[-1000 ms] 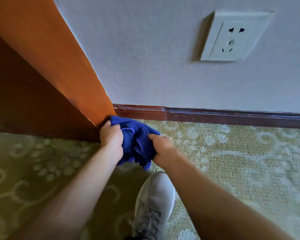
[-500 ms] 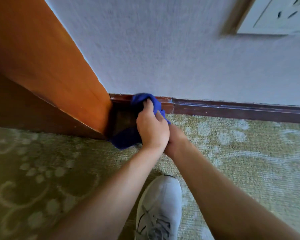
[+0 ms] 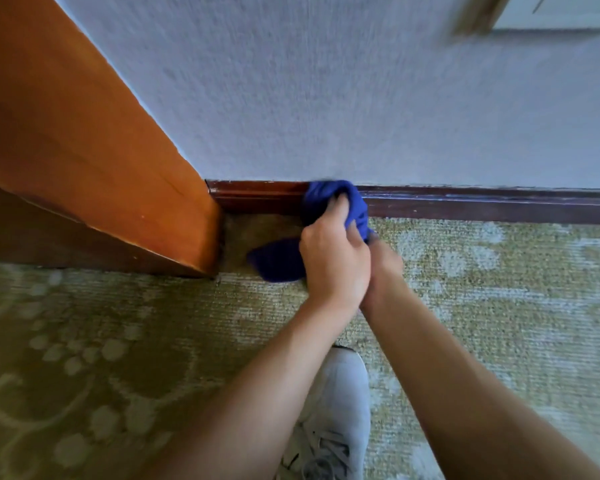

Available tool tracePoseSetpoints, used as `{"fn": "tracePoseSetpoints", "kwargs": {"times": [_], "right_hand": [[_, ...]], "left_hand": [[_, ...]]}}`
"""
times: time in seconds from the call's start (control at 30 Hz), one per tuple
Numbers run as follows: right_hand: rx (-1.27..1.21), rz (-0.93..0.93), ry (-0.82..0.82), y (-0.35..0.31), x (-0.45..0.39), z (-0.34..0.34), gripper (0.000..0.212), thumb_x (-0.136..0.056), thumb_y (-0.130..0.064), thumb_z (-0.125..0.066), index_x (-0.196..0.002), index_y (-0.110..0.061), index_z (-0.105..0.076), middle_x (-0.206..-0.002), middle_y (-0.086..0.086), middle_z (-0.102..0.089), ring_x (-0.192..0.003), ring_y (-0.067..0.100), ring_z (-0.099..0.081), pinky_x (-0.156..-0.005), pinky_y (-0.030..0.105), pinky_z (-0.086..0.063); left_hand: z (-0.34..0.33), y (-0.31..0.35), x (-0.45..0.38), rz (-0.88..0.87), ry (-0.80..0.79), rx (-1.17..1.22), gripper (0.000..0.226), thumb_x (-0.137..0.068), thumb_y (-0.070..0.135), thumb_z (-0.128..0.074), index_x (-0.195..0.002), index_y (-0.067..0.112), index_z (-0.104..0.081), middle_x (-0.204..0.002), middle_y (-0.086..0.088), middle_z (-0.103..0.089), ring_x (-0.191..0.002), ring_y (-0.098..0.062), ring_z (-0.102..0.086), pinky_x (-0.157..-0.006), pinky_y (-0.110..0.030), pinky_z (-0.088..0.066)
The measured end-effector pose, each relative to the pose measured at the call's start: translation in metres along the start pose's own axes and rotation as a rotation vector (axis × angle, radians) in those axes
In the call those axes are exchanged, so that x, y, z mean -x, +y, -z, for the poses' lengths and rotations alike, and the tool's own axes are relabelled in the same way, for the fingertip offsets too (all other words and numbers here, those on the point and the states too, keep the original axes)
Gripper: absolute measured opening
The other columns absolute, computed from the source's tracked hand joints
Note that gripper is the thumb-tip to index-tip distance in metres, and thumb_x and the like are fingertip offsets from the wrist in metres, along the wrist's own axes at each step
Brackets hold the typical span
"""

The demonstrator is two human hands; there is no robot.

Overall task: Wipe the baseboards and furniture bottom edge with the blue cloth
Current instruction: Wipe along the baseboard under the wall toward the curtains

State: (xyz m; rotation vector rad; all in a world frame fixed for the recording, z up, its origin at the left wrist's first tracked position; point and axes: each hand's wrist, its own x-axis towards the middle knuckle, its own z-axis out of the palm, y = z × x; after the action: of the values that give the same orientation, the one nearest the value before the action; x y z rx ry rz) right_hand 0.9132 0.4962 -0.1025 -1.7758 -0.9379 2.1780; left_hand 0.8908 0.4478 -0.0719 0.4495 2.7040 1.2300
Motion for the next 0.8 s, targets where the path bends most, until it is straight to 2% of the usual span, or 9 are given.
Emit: {"fn": "tracePoseSetpoints", "kwargs": {"times": [0.13,0.23,0.3,0.37,0.43,0.5,0.57,0.67,0.8], "right_hand": [[-0.033,0.056,-0.001,0.011,0.008,-0.016,0.017,-0.094,-0.007,-0.049,-0.108,-0.004,-0.059,-0.091,0.014,-0.062,-0.073,0.023,-0.058,-0.058,0.027,-0.046],[0.032,0.058,-0.077,0.01,0.013,-0.041,0.01,-0.088,-0.002,-0.053,-0.094,-0.01,-0.056,-0.082,0.009,-0.062,-0.067,0.02,-0.059,-0.05,0.021,-0.045],[0.062,0.064,-0.099,0.01,0.01,-0.04,0.01,-0.087,-0.001,-0.055,-0.091,-0.009,-0.058,-0.087,0.013,-0.066,-0.075,0.025,-0.064,-0.059,0.027,-0.05],[0.024,0.049,-0.033,0.003,0.008,-0.023,0.015,-0.086,-0.001,-0.055,-0.099,-0.001,-0.062,-0.091,0.017,-0.067,-0.079,0.028,-0.065,-0.065,0.034,-0.051],[-0.057,0.045,0.064,-0.004,0.002,0.0,0.021,-0.089,-0.002,-0.052,-0.107,0.003,-0.063,-0.086,0.015,-0.064,-0.069,0.023,-0.061,-0.055,0.026,-0.049],[-0.129,0.041,0.118,-0.006,-0.002,0.014,0.02,-0.095,-0.007,-0.047,-0.107,-0.003,-0.062,-0.085,0.012,-0.062,-0.063,0.021,-0.058,-0.041,0.016,-0.045],[-0.176,0.073,0.158,-0.001,-0.004,0.009,0.012,-0.095,-0.009,-0.048,-0.099,-0.008,-0.059,-0.083,0.009,-0.062,-0.063,0.02,-0.06,-0.046,0.02,-0.049],[-0.097,0.156,0.114,0.01,0.003,-0.017,0.011,-0.089,-0.007,-0.052,-0.084,-0.013,-0.06,-0.082,0.011,-0.064,-0.074,0.024,-0.063,-0.068,0.037,-0.053],[0.231,0.245,-0.213,0.01,0.02,-0.056,0.01,-0.086,-0.009,-0.058,-0.093,-0.009,-0.065,-0.087,0.02,-0.068,-0.076,0.031,-0.067,-0.066,0.054,-0.057]], "left_hand": [[0.014,-0.012,-0.007,0.003,0.12,0.029,0.038,-0.088,0.003,-0.055,-0.122,0.015,-0.067,-0.105,-0.012,-0.074,-0.097,-0.032,-0.065,-0.083,-0.027,-0.041],[0.037,-0.033,-0.026,0.104,0.284,0.057,0.032,-0.086,0.005,-0.054,-0.11,0.014,-0.072,-0.101,-0.011,-0.075,-0.094,-0.033,-0.066,-0.083,-0.028,-0.044],[0.034,-0.031,-0.026,0.104,0.295,0.029,0.028,-0.085,0.005,-0.054,-0.105,0.013,-0.072,-0.097,-0.012,-0.075,-0.092,-0.035,-0.065,-0.081,-0.027,-0.041],[0.018,-0.019,-0.016,0.065,0.213,-0.036,0.027,-0.088,0.006,-0.053,-0.106,0.014,-0.071,-0.095,-0.012,-0.074,-0.091,-0.035,-0.061,-0.078,-0.026,-0.036],[0.0,-0.006,-0.005,-0.042,0.071,-0.069,0.03,-0.089,0.008,-0.053,-0.113,0.017,-0.069,-0.094,-0.012,-0.073,-0.089,-0.034,-0.061,-0.076,-0.024,-0.036],[-0.007,0.003,-0.002,-0.128,-0.091,-0.112,0.035,-0.089,0.01,-0.052,-0.12,0.018,-0.066,-0.097,-0.014,-0.073,-0.092,-0.035,-0.063,-0.081,-0.032,-0.044],[0.001,0.002,-0.008,-0.121,-0.16,-0.081,0.037,-0.091,0.008,-0.051,-0.123,0.019,-0.066,-0.103,-0.012,-0.072,-0.098,-0.031,-0.063,-0.085,-0.033,-0.048],[0.032,-0.015,-0.017,0.045,0.017,0.091,0.032,-0.09,0.005,-0.053,-0.116,0.014,-0.07,-0.107,-0.007,-0.074,-0.098,-0.018,-0.063,-0.08,-0.014,-0.041],[0.062,-0.061,-0.033,0.559,0.332,0.392,0.036,-0.082,0.019,-0.052,-0.115,0.011,-0.065,-0.114,-0.013,-0.069,-0.105,-0.032,-0.064,-0.096,-0.038,-0.051]]}}
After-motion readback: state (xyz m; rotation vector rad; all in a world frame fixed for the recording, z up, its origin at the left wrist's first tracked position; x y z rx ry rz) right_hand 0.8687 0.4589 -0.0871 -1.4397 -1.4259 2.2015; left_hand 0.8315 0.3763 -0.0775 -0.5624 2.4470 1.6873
